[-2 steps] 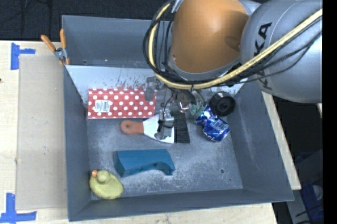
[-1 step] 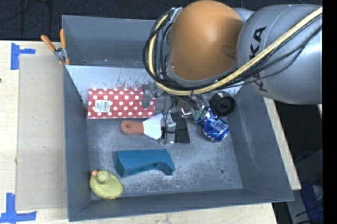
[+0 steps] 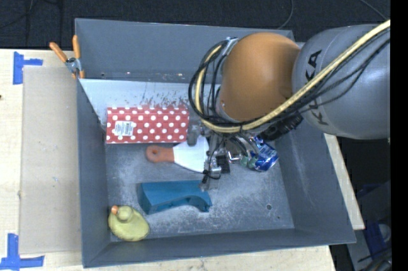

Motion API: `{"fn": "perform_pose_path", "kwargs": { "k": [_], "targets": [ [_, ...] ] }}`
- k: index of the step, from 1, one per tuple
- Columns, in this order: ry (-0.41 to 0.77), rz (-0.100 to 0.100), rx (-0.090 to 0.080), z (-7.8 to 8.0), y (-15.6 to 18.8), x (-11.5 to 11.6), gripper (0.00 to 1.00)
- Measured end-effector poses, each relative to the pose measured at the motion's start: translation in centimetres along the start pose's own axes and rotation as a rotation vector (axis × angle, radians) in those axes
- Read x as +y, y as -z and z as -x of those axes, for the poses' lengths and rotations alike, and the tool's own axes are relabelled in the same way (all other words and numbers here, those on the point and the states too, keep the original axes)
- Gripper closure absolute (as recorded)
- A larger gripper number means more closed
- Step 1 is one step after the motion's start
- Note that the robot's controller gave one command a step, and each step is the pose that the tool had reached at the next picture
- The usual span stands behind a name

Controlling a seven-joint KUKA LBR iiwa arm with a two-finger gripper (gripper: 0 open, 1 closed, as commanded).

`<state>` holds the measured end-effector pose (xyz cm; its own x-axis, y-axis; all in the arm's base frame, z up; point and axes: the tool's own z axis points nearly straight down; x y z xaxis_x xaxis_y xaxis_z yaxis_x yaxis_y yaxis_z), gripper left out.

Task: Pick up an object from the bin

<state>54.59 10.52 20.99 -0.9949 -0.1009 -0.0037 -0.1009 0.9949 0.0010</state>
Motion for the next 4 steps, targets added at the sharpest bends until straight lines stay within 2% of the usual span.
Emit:
{"fn": "perform_pose_path", "kwargs": {
  "k": [1, 2, 3, 4],
  "targets": [
    [0.176, -0.001, 0.009, -2.2, -1.4, -1.8, 0.0],
    [0.352, 0.0, 0.003, -2.5, -3.2, -2.1, 0.0],
    [0.127, -0.001, 0.0, 0.4, -8.8, 0.0, 0.0],
    [0.133, 0.001, 0.005, 1.1, -10.9, 0.5, 0.0]
  ]
}}
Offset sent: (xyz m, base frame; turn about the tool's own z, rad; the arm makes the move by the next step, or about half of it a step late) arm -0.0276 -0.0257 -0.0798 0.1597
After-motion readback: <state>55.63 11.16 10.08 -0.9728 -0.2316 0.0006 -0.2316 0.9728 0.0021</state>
